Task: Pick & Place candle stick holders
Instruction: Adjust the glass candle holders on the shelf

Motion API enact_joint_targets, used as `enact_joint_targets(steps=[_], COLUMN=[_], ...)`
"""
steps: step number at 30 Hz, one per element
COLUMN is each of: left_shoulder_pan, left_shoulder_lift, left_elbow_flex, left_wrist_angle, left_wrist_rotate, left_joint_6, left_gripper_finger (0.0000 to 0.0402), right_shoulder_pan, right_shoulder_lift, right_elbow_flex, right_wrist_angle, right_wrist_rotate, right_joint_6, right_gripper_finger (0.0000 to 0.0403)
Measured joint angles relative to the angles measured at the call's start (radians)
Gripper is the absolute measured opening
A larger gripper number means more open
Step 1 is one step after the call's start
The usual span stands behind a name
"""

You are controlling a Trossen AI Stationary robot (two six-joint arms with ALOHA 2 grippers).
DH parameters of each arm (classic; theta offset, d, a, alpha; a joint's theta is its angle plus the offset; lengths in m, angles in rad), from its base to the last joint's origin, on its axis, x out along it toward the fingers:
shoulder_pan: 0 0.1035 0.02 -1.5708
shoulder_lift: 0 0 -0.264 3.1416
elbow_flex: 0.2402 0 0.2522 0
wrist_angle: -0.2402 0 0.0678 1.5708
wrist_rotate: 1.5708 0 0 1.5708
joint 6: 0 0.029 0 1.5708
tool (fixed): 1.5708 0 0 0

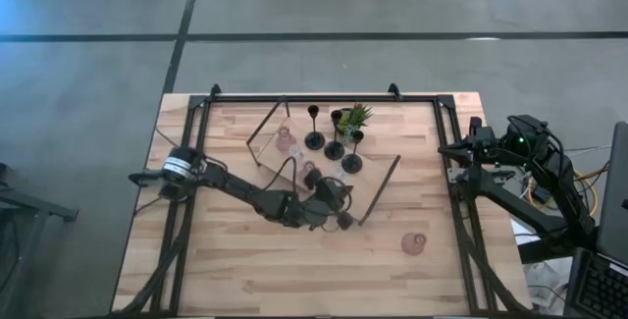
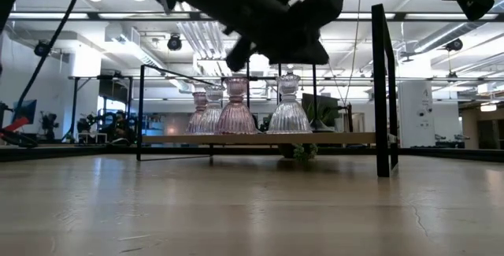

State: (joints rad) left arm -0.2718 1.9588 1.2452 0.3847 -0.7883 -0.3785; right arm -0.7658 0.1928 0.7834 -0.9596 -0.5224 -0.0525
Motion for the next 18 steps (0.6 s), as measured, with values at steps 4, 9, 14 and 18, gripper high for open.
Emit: enact_joint_targets(steps=[4,9,14,18], left_shoulder_pan=[0.037,0.057,0.065,0.074], left_shoulder_lift=[0.027,0.062,0.062,0.062], left_elbow_flex=[-0.008,-0.007,-0.007,-0.007], left_wrist_angle=[0.017,0.034,0.045,0.043], left_wrist_rotate=[0.075,0.140,0.139,0.094], left_joint_6=[-0.016,-0.009,0.011,-0.006], left_gripper_finger=[0.0005,0.0003,0.0002,0.0001], right_shoulder_pan=[0.000,0.000,0.000,0.000], right_shoulder_lift=[0.000,0.000,0.000,0.000], right_elbow_flex=[0.000,0.000,0.000,0.000], right_wrist_angle=[0.000,0.000,0.000,0.000], right_wrist_rotate=[0.000,0.000,0.000,0.000], right_joint_6=[0.000,0.000,0.000,0.000], right_gripper_finger=[0.0008,0.0008,0.0008,0.0008])
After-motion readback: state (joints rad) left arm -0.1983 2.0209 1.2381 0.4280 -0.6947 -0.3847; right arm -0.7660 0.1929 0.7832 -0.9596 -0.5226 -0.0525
